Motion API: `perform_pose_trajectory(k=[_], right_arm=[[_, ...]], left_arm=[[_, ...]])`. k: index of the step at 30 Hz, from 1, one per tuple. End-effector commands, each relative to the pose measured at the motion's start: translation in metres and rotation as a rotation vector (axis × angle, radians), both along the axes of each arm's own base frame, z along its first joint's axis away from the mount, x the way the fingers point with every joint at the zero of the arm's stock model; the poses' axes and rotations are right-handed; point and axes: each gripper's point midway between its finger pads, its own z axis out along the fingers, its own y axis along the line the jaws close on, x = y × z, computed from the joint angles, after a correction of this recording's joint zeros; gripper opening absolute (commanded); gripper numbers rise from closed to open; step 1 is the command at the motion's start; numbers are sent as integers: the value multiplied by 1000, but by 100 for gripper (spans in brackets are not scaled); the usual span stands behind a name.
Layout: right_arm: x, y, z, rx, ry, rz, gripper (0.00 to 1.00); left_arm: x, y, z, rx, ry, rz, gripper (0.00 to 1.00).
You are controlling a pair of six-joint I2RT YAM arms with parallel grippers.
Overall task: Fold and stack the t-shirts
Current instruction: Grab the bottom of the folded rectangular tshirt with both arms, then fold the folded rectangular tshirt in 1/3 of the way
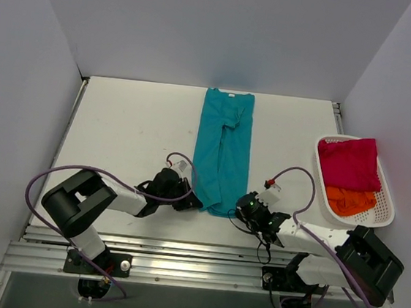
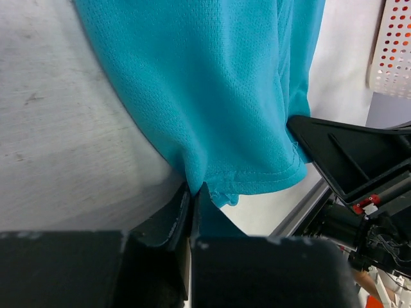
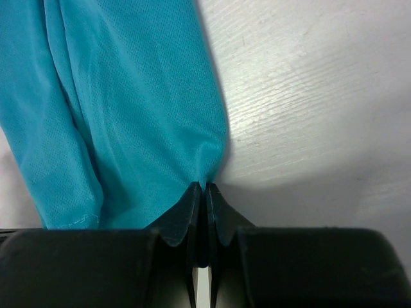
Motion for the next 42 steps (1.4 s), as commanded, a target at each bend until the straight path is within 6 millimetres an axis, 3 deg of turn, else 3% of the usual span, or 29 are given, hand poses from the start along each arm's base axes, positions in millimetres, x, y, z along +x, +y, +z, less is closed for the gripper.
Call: perform_pose_trajectory(k=[1,4,8,10,11,14,15,21,27,34,36,37,38,39,40,42], right_arm=[[-4,-15,2,-81,7,-19,0],[-8,-20,9,-87,-1,-19,0],[-4,-22,36,-58,-60,-25,0],[-4,-26,43,-85,-67,-27,0],[1,-24,55,-81,-89,-27,0],[6,-24,66,-116,-105,-20,0],[11,-20,77,-121,-124,-14,0],[25,-9,96,-151,-150,10,0],[44,-5,109,-191,-174,3,0],[77,-14,103,-224,-143,-17,0],[87,-16,108,-228,-147,-27,0],[91,-15,105,-233,-133,-29,0],[95,-14,105,-235,-132,-33,0],[104,-8,114,-212,-160,-40,0],[107,-6,107,-222,-143,-37,0],[118,1,112,-217,-145,-39,0]], left_arm=[[-42,30,-55,181,158,-32,2],[-47,28,-42,185,143,-34,2],[-54,31,-14,219,114,-40,2],[-45,28,15,193,50,-33,2],[-45,35,24,216,40,-18,2],[-36,37,56,213,-19,1,3],[-30,40,62,227,-46,19,4],[-3,36,105,214,-129,73,8],[27,38,129,200,-169,126,10],[72,34,144,125,-166,144,10],[84,33,140,126,-155,144,10],[91,30,147,110,-168,143,10],[97,28,140,117,-151,141,10],[103,29,139,112,-141,141,10],[110,25,146,93,-153,138,10],[119,21,137,92,-128,127,10]])
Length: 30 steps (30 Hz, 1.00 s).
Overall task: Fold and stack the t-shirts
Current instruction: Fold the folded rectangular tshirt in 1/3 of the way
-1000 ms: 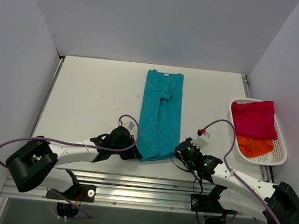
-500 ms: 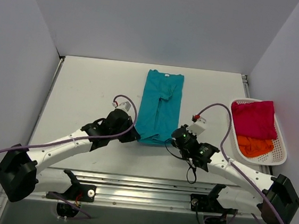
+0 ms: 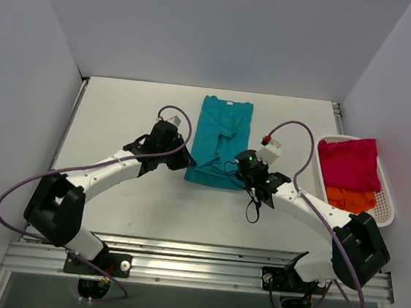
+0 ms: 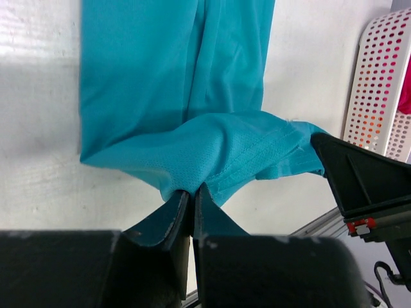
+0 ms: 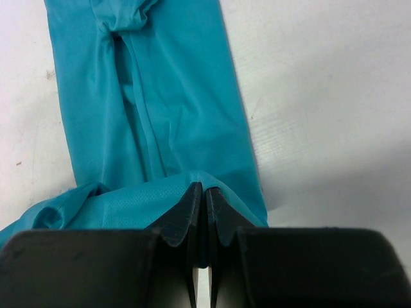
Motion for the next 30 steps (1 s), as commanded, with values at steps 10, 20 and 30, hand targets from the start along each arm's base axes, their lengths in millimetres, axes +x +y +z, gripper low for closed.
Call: perform_pose_trajectory(k=[10,20,30], right_arm=[[59,4,-13,-85,27,-67,0],[130,-9,-36,-156,67,-119,100],[126,-35,35,-185,-42,-204,100]], left_arm=[[71,-22,-6,-70,-16,-47,10],[142,-11,-38,-116,46,-17,86],[161,54,21,-103,-108,99,95]])
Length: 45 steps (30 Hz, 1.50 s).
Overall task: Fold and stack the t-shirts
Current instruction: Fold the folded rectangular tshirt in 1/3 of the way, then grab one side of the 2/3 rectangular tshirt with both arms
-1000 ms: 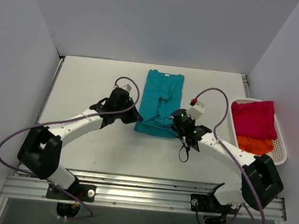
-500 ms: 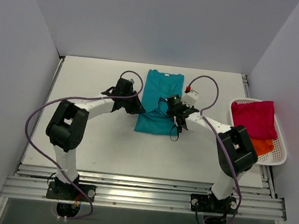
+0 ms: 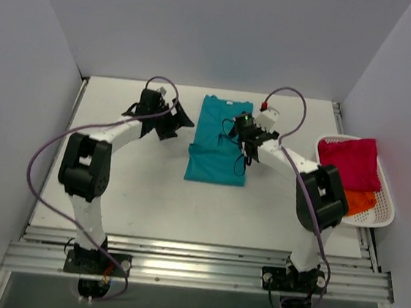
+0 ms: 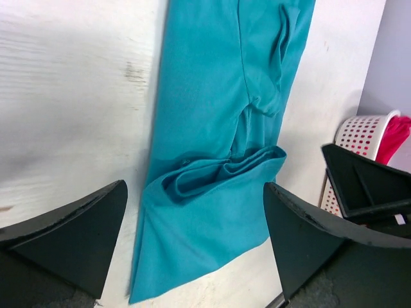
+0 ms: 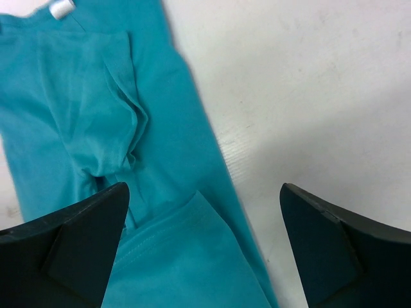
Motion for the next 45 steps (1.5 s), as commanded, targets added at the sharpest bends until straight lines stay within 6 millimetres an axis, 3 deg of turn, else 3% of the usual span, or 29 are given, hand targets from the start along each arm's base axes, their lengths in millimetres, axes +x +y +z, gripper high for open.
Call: perform_pose_trajectory(k=[1,3,4,5,6,7,8,10,11,14,16,20,21,25,27,28,34,35,40,45], right_arm=[[-25,-27,43,-43,-61,-59,100],[-39,-31,56,2,-102,-74,100],[-56,-31,41,-2,-76,-64,100],[-62,-28,42,28,-99,-69,100],[-72,-24,49,51,-123,-56,100],[-81,-21,44,53,-119,-45,100],[-101,-10,29,50,-95,-11,100],[-118,-2,25,58,-100,15,100],[-133,1,11,47,-70,42,100],[-147,15,-1,130,-77,90,99],[-159,17,-18,169,-59,117,97],[-171,17,-38,170,-30,131,95],[-172,16,-42,163,-22,129,95],[-166,20,-48,146,-17,128,93],[-163,21,-55,125,-2,125,92],[-159,25,-52,130,-7,131,92],[-153,28,-62,99,6,130,89],[-151,27,-64,90,10,129,87],[-146,26,-69,77,14,120,53],[-142,24,-77,73,27,117,36]], left_arm=[[0,33,64,11,-174,62,95],[-15,45,52,38,-155,88,95],[-21,51,61,45,-178,109,95],[-28,51,59,47,-177,112,96],[-42,54,43,53,-148,119,96],[-52,55,52,47,-168,124,96],[-62,53,47,69,-167,135,96],[-90,56,34,96,-142,148,96],[-100,51,28,113,-136,159,96],[-128,45,16,104,-115,161,96],[-142,33,16,100,-126,142,97],[-168,20,-9,134,-89,131,97],[-165,16,-8,114,-109,134,97],[-161,6,-42,126,-55,118,98],[-152,-2,-47,119,-52,107,98],[-151,-4,-63,137,-18,102,99],[-134,-22,-83,107,9,89,100],[-133,-24,-84,102,13,84,100],[-127,-30,-86,99,17,76,93],[-127,-29,-87,103,17,75,87]])
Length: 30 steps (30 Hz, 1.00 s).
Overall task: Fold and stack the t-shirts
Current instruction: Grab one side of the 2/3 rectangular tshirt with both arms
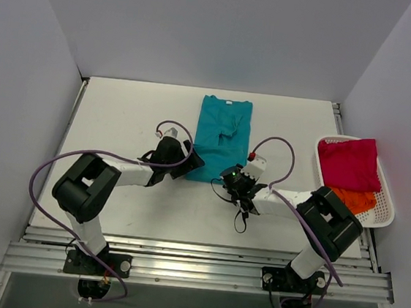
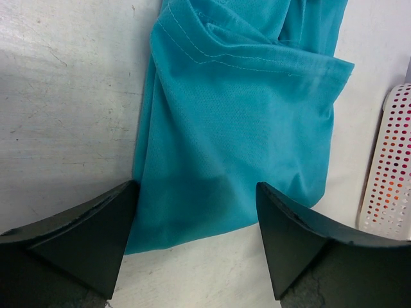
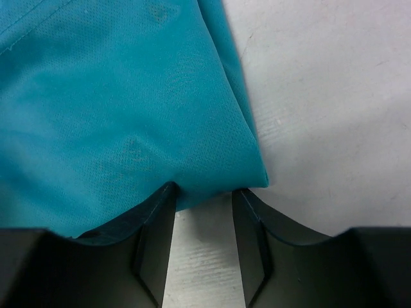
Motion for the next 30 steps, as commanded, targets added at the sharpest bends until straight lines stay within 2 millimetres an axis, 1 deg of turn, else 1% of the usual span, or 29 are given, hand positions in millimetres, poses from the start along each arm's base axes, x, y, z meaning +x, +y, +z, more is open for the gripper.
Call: perform_pose_trajectory(k=[1,5,6,8,10,11,12,14,15,17,18,21,23,25,26,28,29,30], right_arm=[[6,-4,-2,-17,2,-19,34],[7,-6,-7,-23,9,-19,31],[7,-6,-8,-22,10,-20,31],[9,-8,-9,-24,10,-25,27],[12,-10,-9,-16,7,-32,18],[13,-12,-12,-20,10,-28,10],[14,-11,-13,-11,11,-26,1],[16,-14,-17,-11,19,-29,0],[16,-13,-19,-9,22,-26,0],[16,-12,-22,-8,26,-21,0],[17,-11,-22,-4,24,-21,0],[16,-10,-22,-2,29,-15,0],[15,-10,-20,-1,25,-13,0],[9,-7,-17,-1,27,-3,0],[8,-6,-9,5,11,-5,0],[-2,-2,-4,7,16,10,0],[-8,2,6,17,4,25,0],[-10,-1,11,21,-1,16,0]], left_arm=[[-13,9,-28,58,86,-3,84],[-13,9,-31,63,92,-3,77],[-14,9,-33,65,94,-5,77],[-13,8,-33,64,93,-8,76],[-12,7,-35,66,95,-9,73],[-12,7,-35,67,95,-10,71],[-11,7,-38,70,99,-9,62],[-9,4,-39,66,99,-16,49],[-9,4,-42,68,103,-19,34],[-8,2,-43,61,104,-22,24],[-9,0,-46,60,108,-27,15],[-10,0,-48,55,108,-27,3],[-13,1,-50,54,110,-28,2],[-16,1,-44,49,103,-28,2],[-20,1,-44,49,108,-34,2],[-33,2,-38,49,118,-46,2],[-38,3,-31,45,110,-51,2],[-45,4,-29,49,116,-54,2]])
